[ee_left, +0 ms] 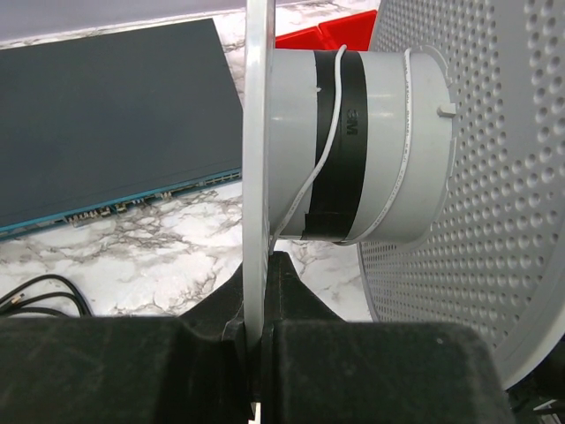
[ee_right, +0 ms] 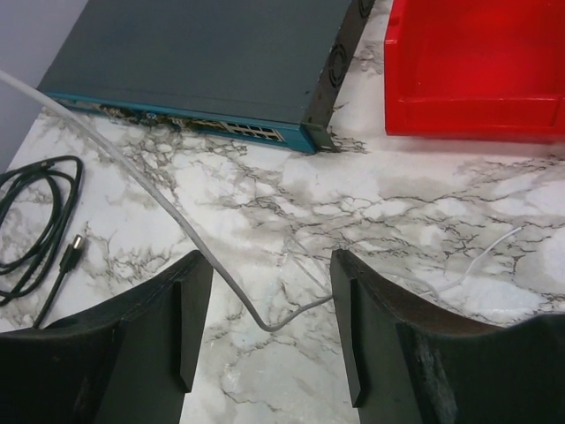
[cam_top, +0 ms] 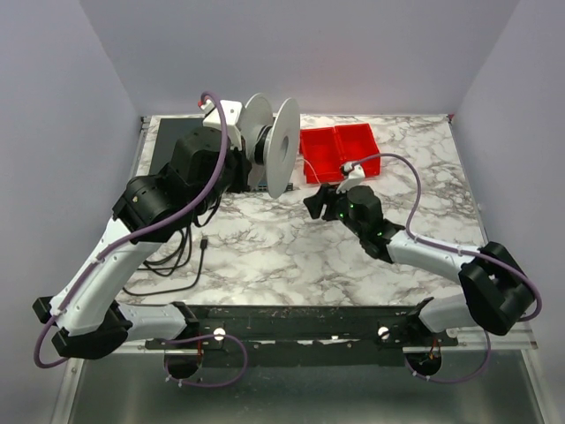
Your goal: Wrap the cables
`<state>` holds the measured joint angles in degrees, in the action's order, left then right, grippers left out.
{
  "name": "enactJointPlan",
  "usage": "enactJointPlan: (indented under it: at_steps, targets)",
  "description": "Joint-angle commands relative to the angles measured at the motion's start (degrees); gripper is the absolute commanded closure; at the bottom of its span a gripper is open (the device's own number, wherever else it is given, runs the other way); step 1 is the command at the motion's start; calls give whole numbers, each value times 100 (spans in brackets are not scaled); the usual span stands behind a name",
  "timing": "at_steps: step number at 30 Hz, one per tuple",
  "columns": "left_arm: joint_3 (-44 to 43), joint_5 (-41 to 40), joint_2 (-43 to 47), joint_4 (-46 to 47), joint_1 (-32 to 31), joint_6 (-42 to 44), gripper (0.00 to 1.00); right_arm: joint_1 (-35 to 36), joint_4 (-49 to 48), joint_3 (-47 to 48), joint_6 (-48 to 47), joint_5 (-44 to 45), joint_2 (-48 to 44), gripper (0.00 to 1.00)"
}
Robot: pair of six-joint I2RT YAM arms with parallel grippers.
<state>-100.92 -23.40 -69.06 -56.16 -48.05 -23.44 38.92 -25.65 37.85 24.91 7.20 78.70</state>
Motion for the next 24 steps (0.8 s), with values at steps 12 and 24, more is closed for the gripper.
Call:
enactJointPlan:
  at_steps: [12, 24]
  targets:
    - [-617, -556, -213, 296, 50, -477, 100, 286, 91, 2, 201, 976, 164, 89]
    - [-375, -690, -251, 773, 167, -707, 100, 1153, 343, -69, 344, 1852, -155, 67]
